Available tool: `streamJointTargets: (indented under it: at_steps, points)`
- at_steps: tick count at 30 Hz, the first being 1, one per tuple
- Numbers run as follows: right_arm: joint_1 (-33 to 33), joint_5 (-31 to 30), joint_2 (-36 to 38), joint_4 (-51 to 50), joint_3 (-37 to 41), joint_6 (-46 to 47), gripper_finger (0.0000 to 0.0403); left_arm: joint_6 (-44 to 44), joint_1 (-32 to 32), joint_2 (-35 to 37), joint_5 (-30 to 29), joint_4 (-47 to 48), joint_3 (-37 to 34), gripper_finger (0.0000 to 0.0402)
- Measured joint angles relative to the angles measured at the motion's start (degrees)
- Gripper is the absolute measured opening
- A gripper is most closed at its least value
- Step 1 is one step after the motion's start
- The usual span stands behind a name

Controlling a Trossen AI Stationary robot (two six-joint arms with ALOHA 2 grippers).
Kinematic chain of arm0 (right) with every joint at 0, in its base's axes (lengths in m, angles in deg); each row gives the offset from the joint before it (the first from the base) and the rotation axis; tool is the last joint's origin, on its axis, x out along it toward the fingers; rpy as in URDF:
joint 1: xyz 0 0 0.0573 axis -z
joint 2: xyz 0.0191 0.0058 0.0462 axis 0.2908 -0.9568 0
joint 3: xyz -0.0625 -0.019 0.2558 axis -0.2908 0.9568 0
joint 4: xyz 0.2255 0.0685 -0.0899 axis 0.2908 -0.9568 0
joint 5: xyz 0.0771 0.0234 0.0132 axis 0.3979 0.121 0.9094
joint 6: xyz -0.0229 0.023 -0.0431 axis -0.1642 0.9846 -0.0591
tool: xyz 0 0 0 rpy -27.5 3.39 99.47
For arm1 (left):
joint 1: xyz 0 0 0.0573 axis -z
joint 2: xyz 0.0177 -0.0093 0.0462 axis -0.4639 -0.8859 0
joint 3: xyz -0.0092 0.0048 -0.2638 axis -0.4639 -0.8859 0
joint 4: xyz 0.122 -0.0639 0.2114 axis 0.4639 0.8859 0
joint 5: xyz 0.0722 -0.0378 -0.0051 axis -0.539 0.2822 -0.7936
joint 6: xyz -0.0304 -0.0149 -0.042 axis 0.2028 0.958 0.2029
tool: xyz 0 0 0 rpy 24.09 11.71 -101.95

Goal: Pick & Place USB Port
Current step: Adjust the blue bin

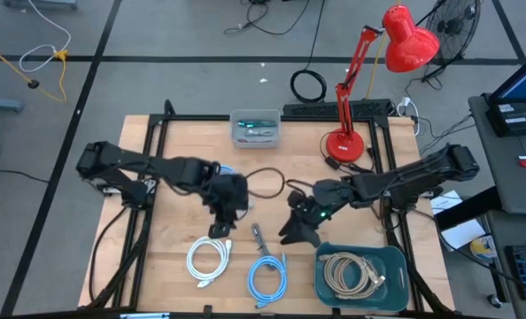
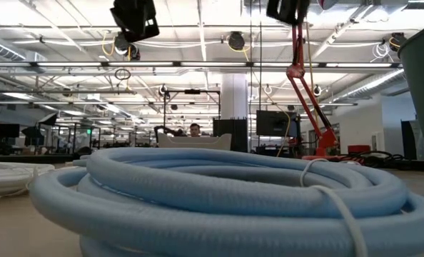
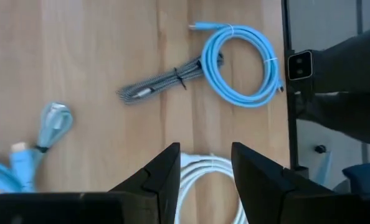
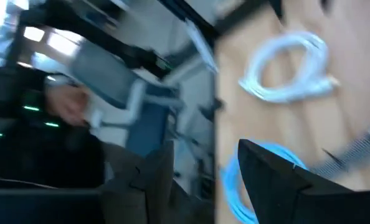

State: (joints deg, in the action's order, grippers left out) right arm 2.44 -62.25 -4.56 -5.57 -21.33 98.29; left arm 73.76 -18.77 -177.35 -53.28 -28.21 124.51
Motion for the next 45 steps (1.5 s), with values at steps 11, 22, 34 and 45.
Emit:
streamJointTargets:
  at_steps: [11, 22, 34, 45]
  points:
    - [-5.36, 1.74, 0.41, 21.69, -1.81, -1.56, 0.0171, 5.76, 5.19, 1.85, -9.25, -0.57, -1.94, 0.0145]
    - [-7.27, -2.32, 1.24, -18.94, -3.97, -8.19, 0.0164, 5.99, 4.65, 3.08, -10.03, 1.57, -2.1, 0.0145]
    - [-7.1, -12.48, -1.2, -47.79, -1.08, -31.83, 0.0133, 4.62, 3.47, 4.41, -11.49, 3.13, -2.06, 0.0145]
    - [-2.75, -15.08, -3.16, -41.96, -0.74, -33.62, 0.0125, 4.16, 3.4, 4.51, -13.46, 3.97, -1.99, 0.0145]
